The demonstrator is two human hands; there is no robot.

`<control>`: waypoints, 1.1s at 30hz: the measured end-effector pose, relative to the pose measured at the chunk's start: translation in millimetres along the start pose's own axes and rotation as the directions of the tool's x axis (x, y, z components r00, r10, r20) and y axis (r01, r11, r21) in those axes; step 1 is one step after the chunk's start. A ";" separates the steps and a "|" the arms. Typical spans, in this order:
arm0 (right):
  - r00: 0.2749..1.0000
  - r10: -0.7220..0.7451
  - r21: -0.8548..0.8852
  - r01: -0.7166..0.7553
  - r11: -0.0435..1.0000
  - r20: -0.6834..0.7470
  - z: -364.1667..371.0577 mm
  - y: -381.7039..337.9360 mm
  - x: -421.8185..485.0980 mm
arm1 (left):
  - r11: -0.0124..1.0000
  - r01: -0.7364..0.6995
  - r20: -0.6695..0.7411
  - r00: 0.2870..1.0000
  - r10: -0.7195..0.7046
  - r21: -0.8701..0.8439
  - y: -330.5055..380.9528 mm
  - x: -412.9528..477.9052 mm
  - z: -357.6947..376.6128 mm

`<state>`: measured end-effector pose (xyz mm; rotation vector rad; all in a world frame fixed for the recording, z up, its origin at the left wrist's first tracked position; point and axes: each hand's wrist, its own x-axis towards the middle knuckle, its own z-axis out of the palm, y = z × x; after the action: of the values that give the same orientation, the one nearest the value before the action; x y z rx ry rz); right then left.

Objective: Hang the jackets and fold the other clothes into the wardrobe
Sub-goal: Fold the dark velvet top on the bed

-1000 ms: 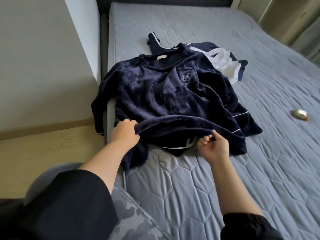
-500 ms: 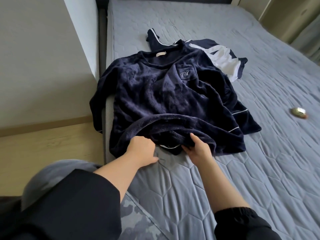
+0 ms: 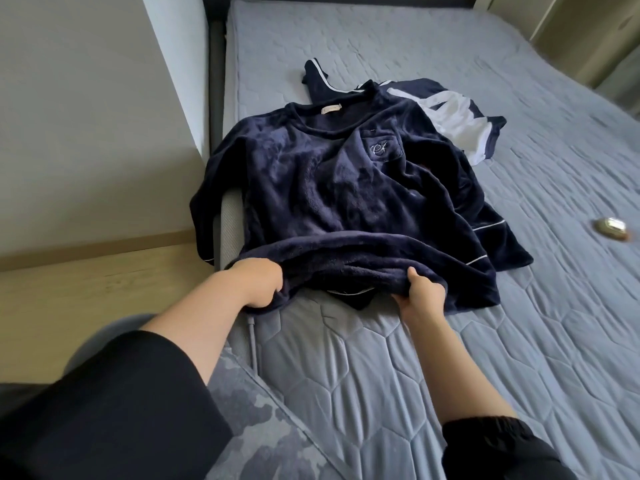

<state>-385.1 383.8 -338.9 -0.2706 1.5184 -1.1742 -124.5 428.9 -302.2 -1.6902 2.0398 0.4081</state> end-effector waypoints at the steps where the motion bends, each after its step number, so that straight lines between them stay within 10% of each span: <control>1: 1.000 -0.016 -0.058 0.015 0.998 -0.014 -5.6 -0.8 2.0 | 0.999 0.011 0.112 0.994 -0.014 0.035 -3.6 -3.1 2.0; 6: 0.994 -0.091 -0.331 0.067 0.941 -0.058 -31.5 6.2 9.2 | 0.978 0.197 0.449 0.869 -0.207 0.068 -19.1 0.1 3.7; 10: 0.947 -0.095 -0.950 0.311 0.025 0.308 -48.7 4.5 7.2 | 0.989 0.061 0.571 0.811 -0.127 0.133 -5.4 -3.4 6.6; 13: 0.874 -0.318 -0.927 0.316 -0.201 0.367 -42.8 -5.3 1.2 | 0.998 -0.053 0.064 0.997 0.054 -0.022 15.9 -7.3 1.0; 14: 0.784 -0.471 -0.915 0.358 -0.188 0.404 -36.8 -7.2 -1.0 | 0.990 -0.139 -0.250 0.959 0.129 -0.020 22.6 -7.0 -3.4; 16: 0.553 -0.605 -0.795 0.556 -0.243 0.572 -22.7 -6.1 -7.5 | 0.954 -0.231 -0.718 0.630 0.297 0.192 35.0 -1.5 -8.8; 17: 0.478 -0.574 -0.720 0.613 -0.324 0.665 -16.1 -3.9 -6.8 | 0.946 -0.204 -0.786 0.528 0.322 0.251 41.6 1.8 -8.5; 21: 0.417 -0.337 -0.535 0.608 -0.587 0.844 4.5 -7.9 1.4 | 0.995 0.084 -0.524 0.850 -0.044 0.053 67.0 8.3 5.7; 25: 0.534 -0.316 -0.610 0.574 -0.546 0.784 2.5 -30.2 2.7 | 0.984 -0.098 -0.395 0.918 0.032 -0.149 70.9 10.3 -0.8; 28: 0.672 0.102 -0.546 0.671 -0.502 0.733 -17.9 -44.0 5.5 | 0.925 -0.229 0.037 0.967 0.251 -0.303 84.5 10.5 -5.7; 31: 0.647 0.372 -0.636 0.753 -0.171 0.666 -35.0 -54.9 7.0 | 0.863 -0.098 0.301 0.913 0.276 -0.496 99.3 17.9 -12.6; 33: 0.716 -0.047 -0.697 0.690 0.195 0.696 -45.7 -57.2 17.2 | 0.845 -0.151 0.090 0.970 0.228 -0.514 106.6 27.4 -17.9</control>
<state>-453.4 367.9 -311.5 -1.8149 1.4473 -0.2486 -235.4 418.5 -307.7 -1.6658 2.1133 1.1921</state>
